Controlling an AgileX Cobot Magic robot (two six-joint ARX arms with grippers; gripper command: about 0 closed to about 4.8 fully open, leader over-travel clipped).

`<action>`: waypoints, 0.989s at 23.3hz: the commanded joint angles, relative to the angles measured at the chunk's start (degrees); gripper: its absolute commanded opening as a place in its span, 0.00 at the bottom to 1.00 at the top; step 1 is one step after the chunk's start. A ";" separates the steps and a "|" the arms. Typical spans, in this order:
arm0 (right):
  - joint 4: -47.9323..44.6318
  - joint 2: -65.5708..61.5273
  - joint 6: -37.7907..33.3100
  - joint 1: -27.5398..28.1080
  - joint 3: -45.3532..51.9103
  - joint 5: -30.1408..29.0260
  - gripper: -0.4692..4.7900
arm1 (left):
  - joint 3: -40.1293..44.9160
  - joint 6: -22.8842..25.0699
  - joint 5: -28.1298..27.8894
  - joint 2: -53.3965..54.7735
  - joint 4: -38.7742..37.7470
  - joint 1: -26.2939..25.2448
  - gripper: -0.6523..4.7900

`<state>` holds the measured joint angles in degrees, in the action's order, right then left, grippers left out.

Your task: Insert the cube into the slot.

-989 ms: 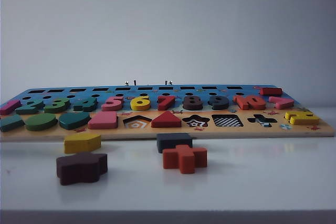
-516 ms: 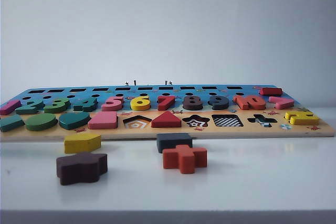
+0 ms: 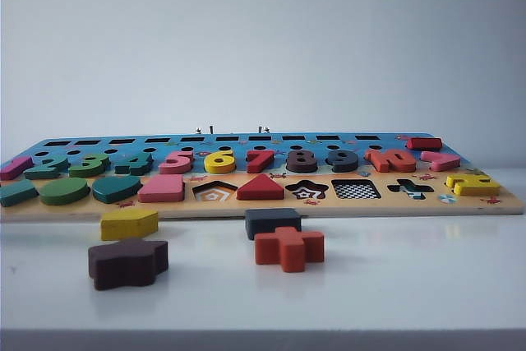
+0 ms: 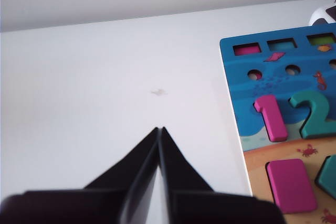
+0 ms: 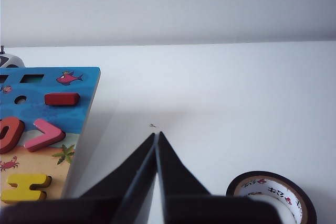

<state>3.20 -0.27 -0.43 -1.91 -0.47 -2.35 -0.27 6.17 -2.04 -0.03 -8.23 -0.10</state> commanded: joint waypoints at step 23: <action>1.38 0.13 -1.44 -0.28 -0.15 0.04 0.08 | -19.04 1.14 3.82 23.26 -1.68 11.89 0.15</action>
<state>5.10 -0.27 -1.67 -2.20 -0.49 -2.37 -17.82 6.59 1.04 22.13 -9.17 10.87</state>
